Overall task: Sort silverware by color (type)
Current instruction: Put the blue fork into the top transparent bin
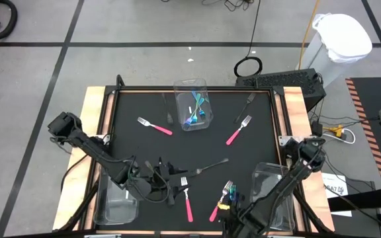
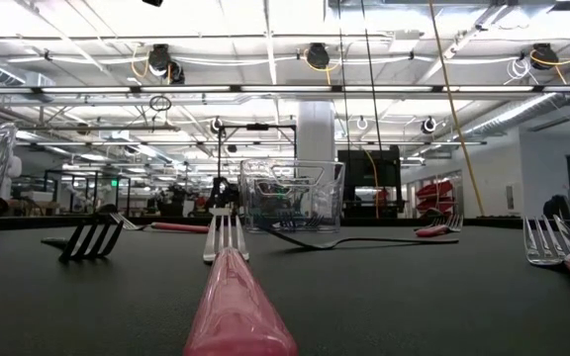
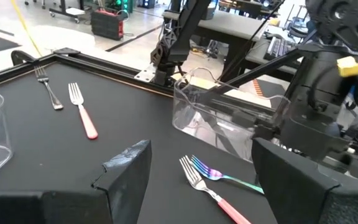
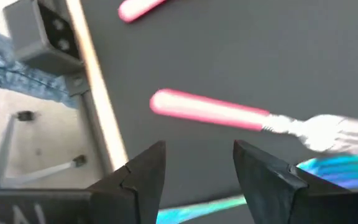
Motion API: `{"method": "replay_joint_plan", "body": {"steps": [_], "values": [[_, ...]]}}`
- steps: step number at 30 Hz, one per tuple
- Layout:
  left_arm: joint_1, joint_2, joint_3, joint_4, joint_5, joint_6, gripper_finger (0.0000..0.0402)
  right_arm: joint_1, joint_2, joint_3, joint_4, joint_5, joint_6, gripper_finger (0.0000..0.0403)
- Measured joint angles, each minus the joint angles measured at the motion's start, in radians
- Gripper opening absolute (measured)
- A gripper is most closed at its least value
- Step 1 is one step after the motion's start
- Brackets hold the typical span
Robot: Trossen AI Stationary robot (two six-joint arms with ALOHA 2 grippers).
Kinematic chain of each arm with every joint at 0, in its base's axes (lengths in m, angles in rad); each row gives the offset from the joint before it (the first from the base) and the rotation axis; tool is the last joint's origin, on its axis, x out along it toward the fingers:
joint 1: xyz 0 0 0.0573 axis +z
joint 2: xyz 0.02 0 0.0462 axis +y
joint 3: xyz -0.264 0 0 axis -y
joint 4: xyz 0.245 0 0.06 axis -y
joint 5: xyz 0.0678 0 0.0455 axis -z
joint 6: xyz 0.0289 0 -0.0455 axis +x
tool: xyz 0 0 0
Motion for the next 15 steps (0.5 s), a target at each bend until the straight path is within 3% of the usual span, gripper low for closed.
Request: {"method": "replay_joint_plan", "body": {"steps": [9,15], "values": [[-0.025,0.0,0.0,0.008,0.0,-0.026,0.0279,0.047,0.004,0.026,-0.02,-0.01,0.194,0.0183],[-0.048,0.0,0.0,0.016,0.0,-0.026,0.0279,0.023,0.003,0.026,-0.148,-0.151,0.365,0.0183]]}}
